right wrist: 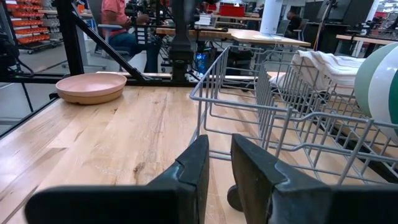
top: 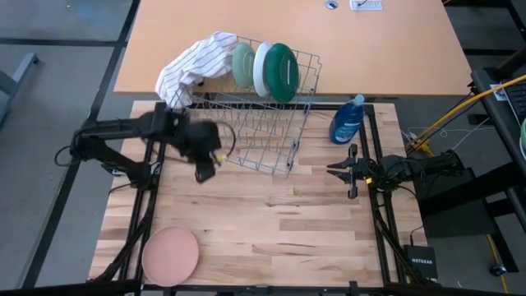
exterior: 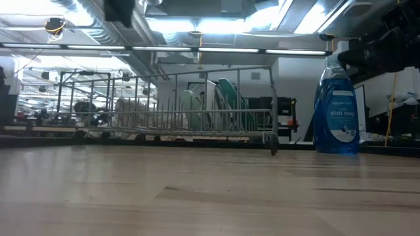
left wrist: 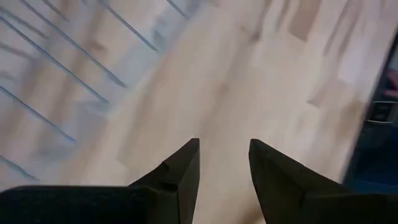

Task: Sort dishes
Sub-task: Put the light pink plate into the dish rack

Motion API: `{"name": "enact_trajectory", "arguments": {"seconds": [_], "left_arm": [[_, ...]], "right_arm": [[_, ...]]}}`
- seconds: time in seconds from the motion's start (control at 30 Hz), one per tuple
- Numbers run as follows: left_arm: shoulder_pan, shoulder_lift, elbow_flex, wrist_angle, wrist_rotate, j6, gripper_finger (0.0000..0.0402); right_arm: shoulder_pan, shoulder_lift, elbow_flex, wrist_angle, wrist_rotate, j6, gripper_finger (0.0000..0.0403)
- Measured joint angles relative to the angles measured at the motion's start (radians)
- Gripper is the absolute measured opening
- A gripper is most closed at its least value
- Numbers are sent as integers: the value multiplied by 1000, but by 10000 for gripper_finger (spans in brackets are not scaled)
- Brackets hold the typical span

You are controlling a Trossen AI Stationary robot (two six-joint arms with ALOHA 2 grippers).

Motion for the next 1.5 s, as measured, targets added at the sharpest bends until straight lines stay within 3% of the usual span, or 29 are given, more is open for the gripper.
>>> {"name": "enact_trajectory", "arguments": {"seconds": [0.27, 0.43, 0.67, 0.8, 1.0, 1.5], "left_arm": [[-382, 22, 0, 29, -164, -568, 129], [-558, 80, 0, 29, -256, -913, 129], [-706, 213, 0, 27, -254, -1277, 129], [-758, 293, 0, 30, -181, -1466, 129], [-813, 397, -1, 91, -57, -1606, 129], [-864, 550, -1, 246, -45, -1747, 129]], "right_arm": [[0, 0, 0, 0, 0, 0, 72], [0, 0, 0, 0, 0, 0, 72], [0, 0, 0, 0, 0, 0, 72], [0, 0, 0, 0, 0, 0, 72], [0, 0, 0, 0, 0, 0, 72], [0, 0, 0, 0, 0, 0, 72]]}}
